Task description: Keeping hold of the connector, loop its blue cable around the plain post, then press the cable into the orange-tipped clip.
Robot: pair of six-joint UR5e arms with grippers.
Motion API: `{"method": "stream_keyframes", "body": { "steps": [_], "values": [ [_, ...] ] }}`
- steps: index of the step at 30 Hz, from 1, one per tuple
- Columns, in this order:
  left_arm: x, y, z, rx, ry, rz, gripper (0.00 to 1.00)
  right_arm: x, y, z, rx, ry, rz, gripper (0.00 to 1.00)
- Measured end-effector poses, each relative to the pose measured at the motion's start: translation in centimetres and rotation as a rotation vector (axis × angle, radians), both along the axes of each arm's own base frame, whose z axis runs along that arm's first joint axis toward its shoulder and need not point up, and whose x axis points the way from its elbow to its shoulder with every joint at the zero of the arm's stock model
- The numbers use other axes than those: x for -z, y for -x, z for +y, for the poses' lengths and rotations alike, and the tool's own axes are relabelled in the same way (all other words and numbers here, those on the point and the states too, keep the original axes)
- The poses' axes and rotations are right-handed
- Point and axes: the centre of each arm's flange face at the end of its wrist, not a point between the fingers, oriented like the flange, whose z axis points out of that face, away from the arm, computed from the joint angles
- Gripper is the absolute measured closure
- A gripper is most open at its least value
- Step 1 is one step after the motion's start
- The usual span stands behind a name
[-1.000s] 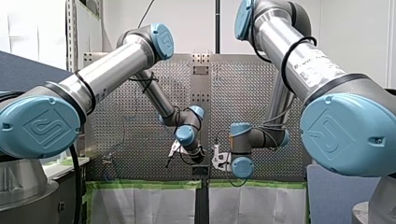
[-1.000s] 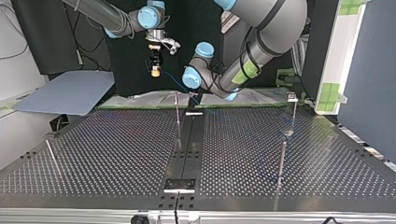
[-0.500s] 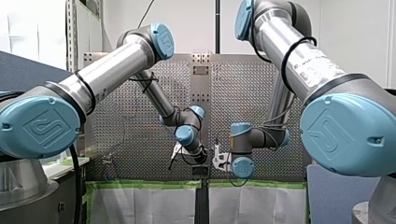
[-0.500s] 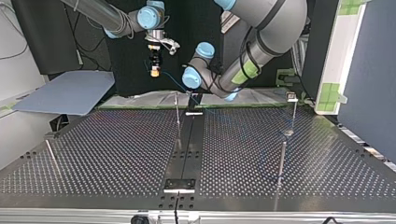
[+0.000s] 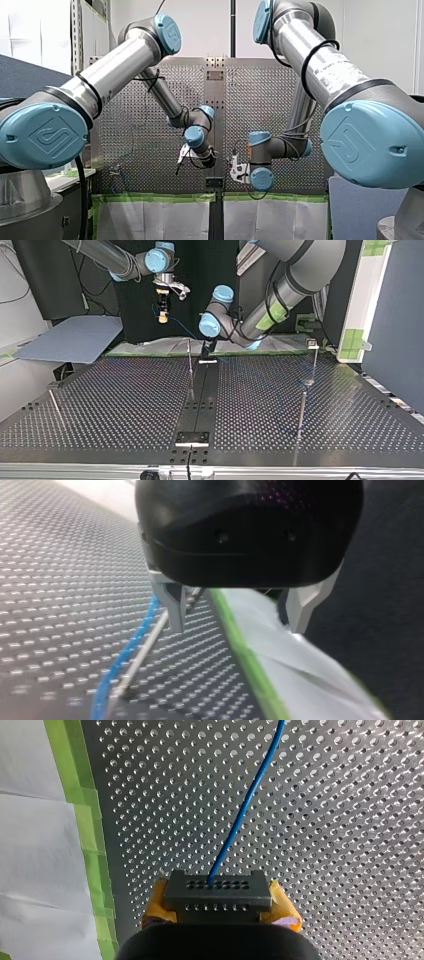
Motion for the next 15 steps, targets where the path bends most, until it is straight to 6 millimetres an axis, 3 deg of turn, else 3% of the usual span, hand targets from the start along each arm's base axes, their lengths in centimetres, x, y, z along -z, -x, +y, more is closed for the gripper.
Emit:
{"method": "stream_keyframes", "body": {
  "steps": [4, 15],
  "values": [
    [-1.2, 0.2, -0.5, -0.001, 0.03, -0.033, 0.0, 0.0, 0.1, -0.1, 0.002, -0.001, 0.0, 1.0],
    [-1.5, 1.0, -1.8, 0.052, 0.028, -0.059, 0.0, 0.0, 0.0, 0.0, -0.004, -0.003, 0.0, 1.0]
  ]
}}
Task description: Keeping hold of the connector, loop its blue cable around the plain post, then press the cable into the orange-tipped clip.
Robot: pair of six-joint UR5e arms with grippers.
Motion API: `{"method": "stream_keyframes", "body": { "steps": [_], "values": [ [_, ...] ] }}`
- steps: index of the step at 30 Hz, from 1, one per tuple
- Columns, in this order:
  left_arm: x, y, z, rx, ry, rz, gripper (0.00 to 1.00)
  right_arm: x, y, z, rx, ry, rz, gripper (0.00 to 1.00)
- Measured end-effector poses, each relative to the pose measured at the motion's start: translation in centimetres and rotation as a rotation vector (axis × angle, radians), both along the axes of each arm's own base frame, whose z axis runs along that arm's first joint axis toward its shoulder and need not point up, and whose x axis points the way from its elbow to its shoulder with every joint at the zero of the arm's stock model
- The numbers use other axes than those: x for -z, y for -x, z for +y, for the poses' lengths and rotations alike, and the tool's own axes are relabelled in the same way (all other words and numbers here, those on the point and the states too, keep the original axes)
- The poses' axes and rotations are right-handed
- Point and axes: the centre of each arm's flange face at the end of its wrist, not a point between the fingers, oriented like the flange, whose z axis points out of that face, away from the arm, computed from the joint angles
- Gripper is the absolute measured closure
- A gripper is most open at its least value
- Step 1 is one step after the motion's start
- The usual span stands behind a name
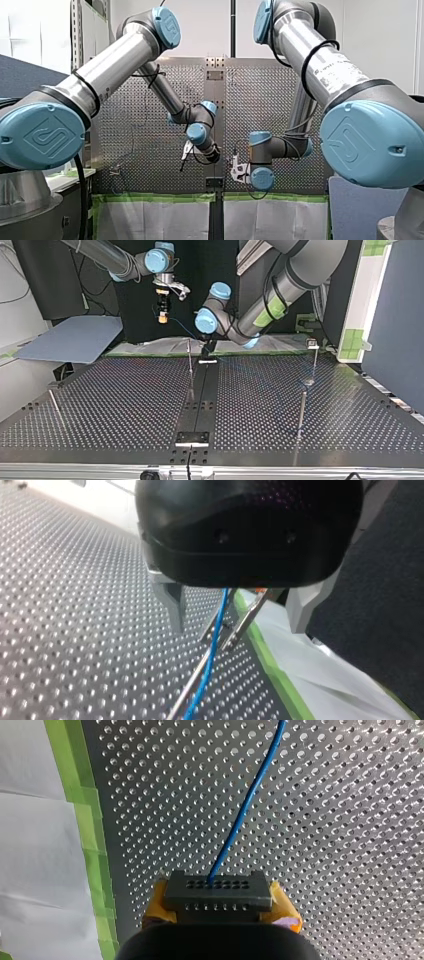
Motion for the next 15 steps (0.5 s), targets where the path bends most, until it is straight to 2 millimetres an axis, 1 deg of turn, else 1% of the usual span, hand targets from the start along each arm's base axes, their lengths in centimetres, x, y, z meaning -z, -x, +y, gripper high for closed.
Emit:
{"method": "stream_keyframes", "body": {
  "steps": [15],
  "values": [
    [0.1, 0.9, -0.9, 0.038, -0.043, -0.016, 0.0, -0.2, -1.2, 0.4, -0.067, 0.009, 0.011, 1.0]
  ]
}}
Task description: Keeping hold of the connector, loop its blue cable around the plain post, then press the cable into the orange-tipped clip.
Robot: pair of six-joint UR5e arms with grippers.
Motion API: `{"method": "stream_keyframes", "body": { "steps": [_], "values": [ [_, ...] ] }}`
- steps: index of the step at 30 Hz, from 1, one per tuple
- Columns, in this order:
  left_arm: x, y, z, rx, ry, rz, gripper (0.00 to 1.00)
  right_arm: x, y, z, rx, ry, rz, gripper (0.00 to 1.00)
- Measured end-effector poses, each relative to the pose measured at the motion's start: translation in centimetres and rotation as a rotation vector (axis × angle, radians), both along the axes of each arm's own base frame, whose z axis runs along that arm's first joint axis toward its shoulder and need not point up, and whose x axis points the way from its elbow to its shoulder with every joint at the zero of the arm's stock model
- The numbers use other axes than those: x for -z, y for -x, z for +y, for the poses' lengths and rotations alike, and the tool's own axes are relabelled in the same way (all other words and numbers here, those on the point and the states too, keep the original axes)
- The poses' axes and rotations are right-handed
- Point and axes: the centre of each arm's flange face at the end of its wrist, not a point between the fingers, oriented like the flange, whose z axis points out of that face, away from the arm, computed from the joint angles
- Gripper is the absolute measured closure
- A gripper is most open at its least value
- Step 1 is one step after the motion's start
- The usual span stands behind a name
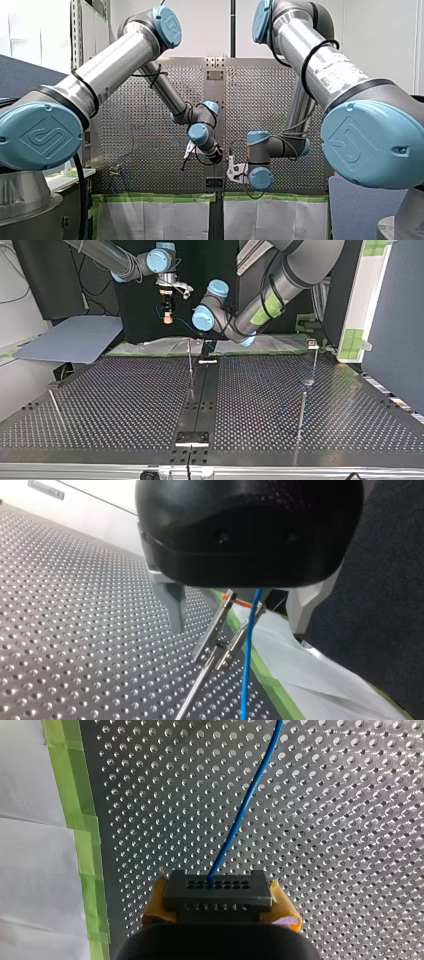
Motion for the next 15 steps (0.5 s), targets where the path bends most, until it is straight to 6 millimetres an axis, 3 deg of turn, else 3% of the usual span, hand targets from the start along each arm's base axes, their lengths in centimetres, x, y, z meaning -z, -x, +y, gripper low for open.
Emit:
{"method": "stream_keyframes", "body": {
  "steps": [6, 15],
  "values": [
    [0.7, 0.6, -0.3, 0.018, -0.022, 0.002, 0.0, 0.0, -0.1, 0.0, -0.003, 0.001, 0.0, 1.0],
    [3.9, 1.6, -0.2, 0.013, -0.119, 0.011, 0.0, 0.0, -0.1, 0.0, -0.004, 0.0, 0.001, 1.0]
  ]
}}
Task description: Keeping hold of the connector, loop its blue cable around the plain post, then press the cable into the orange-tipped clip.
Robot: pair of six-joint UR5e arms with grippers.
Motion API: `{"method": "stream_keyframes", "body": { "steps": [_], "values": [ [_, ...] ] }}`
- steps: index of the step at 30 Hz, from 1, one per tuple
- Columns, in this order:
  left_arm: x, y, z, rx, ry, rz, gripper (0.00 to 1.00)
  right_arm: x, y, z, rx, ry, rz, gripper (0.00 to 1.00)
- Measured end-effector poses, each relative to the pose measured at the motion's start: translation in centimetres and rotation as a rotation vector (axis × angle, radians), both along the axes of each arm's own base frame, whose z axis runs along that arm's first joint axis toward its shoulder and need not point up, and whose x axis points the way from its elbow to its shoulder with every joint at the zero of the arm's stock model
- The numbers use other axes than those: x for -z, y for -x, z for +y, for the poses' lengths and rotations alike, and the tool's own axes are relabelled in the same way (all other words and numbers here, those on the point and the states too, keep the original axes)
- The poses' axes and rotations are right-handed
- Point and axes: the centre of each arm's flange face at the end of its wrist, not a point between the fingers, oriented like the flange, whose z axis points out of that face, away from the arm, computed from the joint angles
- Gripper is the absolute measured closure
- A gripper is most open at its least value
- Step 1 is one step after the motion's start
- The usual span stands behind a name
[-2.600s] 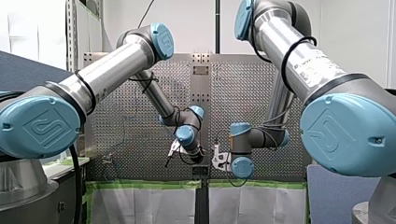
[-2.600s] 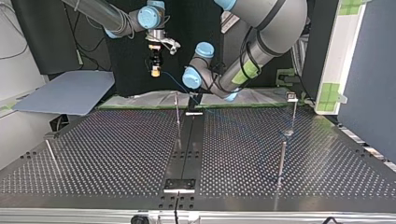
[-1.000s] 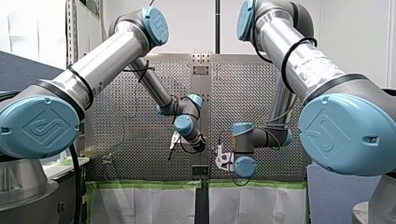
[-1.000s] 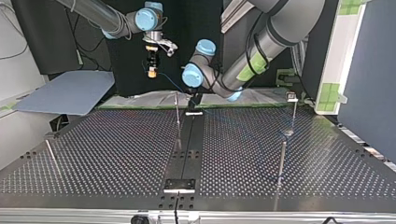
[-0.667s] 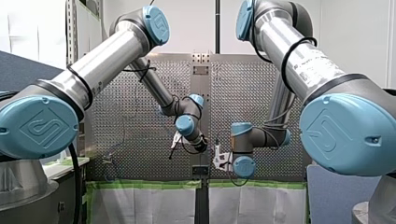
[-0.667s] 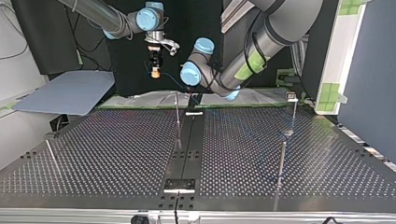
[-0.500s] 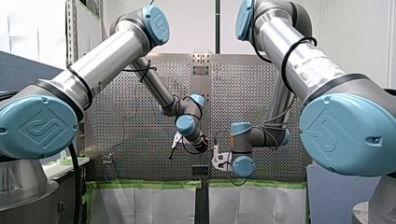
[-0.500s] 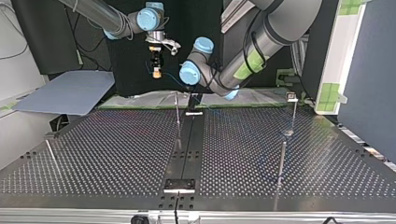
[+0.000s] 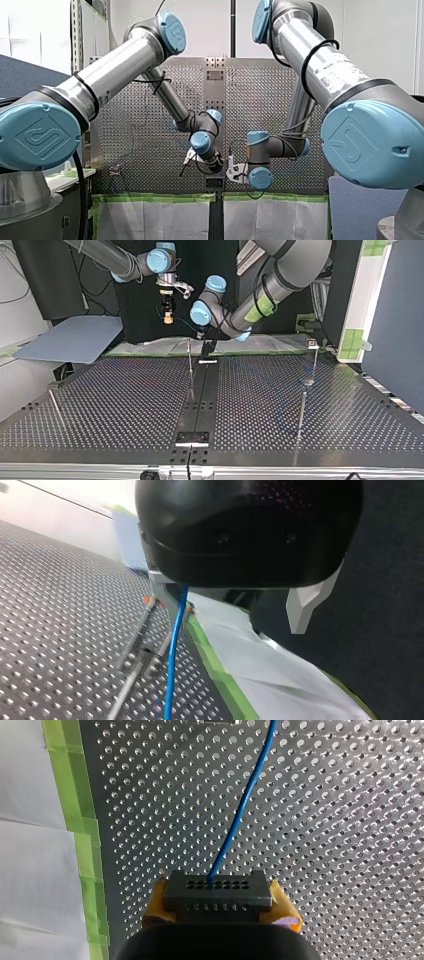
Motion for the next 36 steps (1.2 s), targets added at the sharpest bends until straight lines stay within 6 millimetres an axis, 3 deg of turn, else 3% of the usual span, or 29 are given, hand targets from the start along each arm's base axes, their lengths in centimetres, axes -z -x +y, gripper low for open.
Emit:
{"method": "stream_keyframes", "body": {
  "steps": [18, 19, 20, 21, 23, 24, 26, 27, 29, 31, 36],
  "values": [
    [1.0, 0.0, 1.4, -0.055, -0.027, -0.004, 0.0, 0.0, 0.0, 0.0, 0.0, 0.0, 0.0, 1.0],
    [1.0, 0.0, 1.4, -0.058, -0.025, -0.005, 0.04, 0.0, 0.0, 0.0, 0.0, -0.001, 0.001, 1.0],
    [1.0, -0.1, 1.4, -0.062, -0.021, -0.005, 0.13, 0.0, 0.0, 0.0, 0.0, -0.001, 0.001, 1.0],
    [1.0, -0.1, 1.4, -0.066, -0.016, -0.007, 0.13, 0.0, 0.0, 0.0, 0.0, -0.002, 0.001, 1.0],
    [1.0, -0.3, 1.5, -0.074, -0.005, -0.012, 0.45, 0.0, 0.0, 0.0, 0.0, -0.004, 0.003, 1.0],
    [1.0, -0.4, 1.5, -0.078, -0.001, -0.015, 0.45, 0.1, 0.0, 0.0, 0.001, -0.005, 0.004, 1.0],
    [0.9, -0.7, 1.6, -0.088, 0.006, -0.026, 0.75, 0.1, 0.1, 0.1, 0.001, -0.007, 0.006, 1.0],
    [0.9, -0.8, 1.6, -0.094, 0.008, -0.031, 0.75, 0.1, 0.1, 0.1, 0.001, -0.008, 0.007, 1.0],
    [0.8, -1.0, 1.7, -0.111, 0.012, -0.045, 0.92, 0.1, 0.1, 0.1, 0.001, -0.009, 0.008, 1.0],
    [0.8, -1.2, 1.9, -0.131, 0.016, -0.057, 0.96, 0.1, 0.1, 0.1, 0.001, -0.009, 0.009, 1.0],
    [0.7, -1.8, 2.1, -0.164, 0.035, -0.08, 0.94, 0.1, 0.1, 0.1, 0.002, -0.012, 0.015, 1.0]
  ]
}}
